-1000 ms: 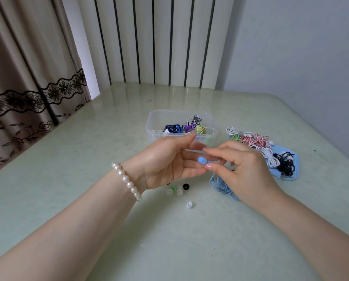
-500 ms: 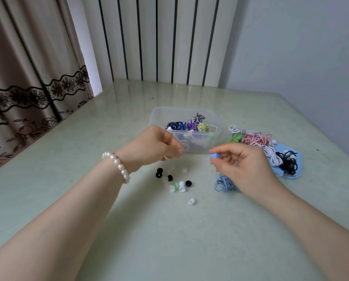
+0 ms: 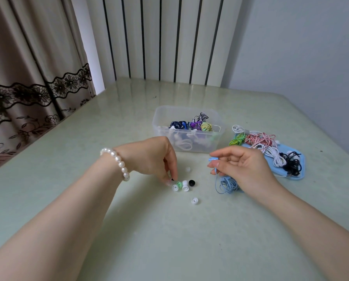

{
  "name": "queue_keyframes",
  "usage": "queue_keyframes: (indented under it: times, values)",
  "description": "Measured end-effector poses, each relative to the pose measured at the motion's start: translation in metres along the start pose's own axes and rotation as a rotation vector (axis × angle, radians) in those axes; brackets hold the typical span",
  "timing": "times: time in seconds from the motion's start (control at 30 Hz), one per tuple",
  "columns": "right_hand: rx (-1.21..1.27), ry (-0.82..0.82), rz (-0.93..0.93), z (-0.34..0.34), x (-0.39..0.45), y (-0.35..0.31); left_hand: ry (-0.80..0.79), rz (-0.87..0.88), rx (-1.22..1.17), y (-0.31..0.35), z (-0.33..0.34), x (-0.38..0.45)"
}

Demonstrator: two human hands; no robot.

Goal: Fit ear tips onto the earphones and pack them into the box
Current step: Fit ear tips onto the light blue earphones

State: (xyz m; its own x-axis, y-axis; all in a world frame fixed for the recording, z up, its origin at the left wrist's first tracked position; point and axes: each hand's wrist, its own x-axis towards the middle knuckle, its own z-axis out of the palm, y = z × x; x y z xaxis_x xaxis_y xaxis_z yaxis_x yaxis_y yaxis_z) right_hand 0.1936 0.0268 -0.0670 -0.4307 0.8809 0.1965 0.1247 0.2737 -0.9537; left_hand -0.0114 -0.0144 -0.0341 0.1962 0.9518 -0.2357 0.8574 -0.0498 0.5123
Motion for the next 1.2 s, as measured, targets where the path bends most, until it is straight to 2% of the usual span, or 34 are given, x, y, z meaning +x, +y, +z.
queue_keyframes:
  times: [0.33, 0.5, 0.6, 0.7, 0.77, 0.83, 0.97, 1.07, 1.2]
  values:
    - [-0.003, -0.010, -0.003, 0.000, 0.000, 0.001, -0.021, -0.010, 0.077, -0.002, 0.007, 0.005]
    - [0.023, 0.004, 0.003, -0.003, 0.001, 0.000, 0.096, 0.009, 0.003, -0.002, -0.002, 0.001]
    - [0.008, 0.006, -0.016, -0.006, 0.002, -0.002, 0.226, 0.019, -0.240, -0.002, -0.002, 0.003]
    - [0.019, 0.022, -0.037, -0.008, 0.002, -0.004, 0.375, 0.028, -0.632, 0.009, 0.008, 0.010]
    - [0.055, 0.040, -0.029, -0.011, 0.003, -0.004, 0.395, 0.023, -0.933, 0.020, 0.018, 0.015]
    - [0.108, 0.039, -0.014, -0.010, 0.003, -0.005, 0.356, -0.011, -1.127, 0.027, 0.027, 0.016]
    - [0.177, 0.127, -0.024, -0.007, 0.003, -0.006, 0.250, -0.031, -1.305, 0.035, 0.037, 0.017]
    - [0.137, 0.253, -0.090, 0.000, -0.001, -0.006, 0.301, -0.068, -1.346, 0.036, 0.039, 0.019]
    - [-0.053, 0.196, -0.229, 0.017, -0.010, 0.000, 0.355, -0.104, -1.342, 0.034, 0.039, 0.020]
